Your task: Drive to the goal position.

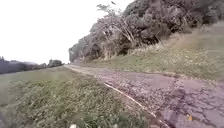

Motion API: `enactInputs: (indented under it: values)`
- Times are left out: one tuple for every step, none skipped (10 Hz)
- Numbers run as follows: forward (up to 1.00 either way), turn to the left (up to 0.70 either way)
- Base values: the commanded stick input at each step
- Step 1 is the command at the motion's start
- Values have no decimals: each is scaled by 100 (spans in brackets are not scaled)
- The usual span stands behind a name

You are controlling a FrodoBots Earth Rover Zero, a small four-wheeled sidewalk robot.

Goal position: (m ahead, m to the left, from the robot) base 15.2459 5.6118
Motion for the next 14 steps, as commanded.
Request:
enactInputs:
  values:
    - [70, 0]
    - [70, 0]
    - [70, 0]
    - [70, 0]
    - [70, 0]
    - [70, 0]
    - [70, 0]
    - [70, 0]
    - [70, 0]
    - [70, 0]
    - [70, 0]
    - [70, -1]
    - [70, -5]
    - [70, -35]
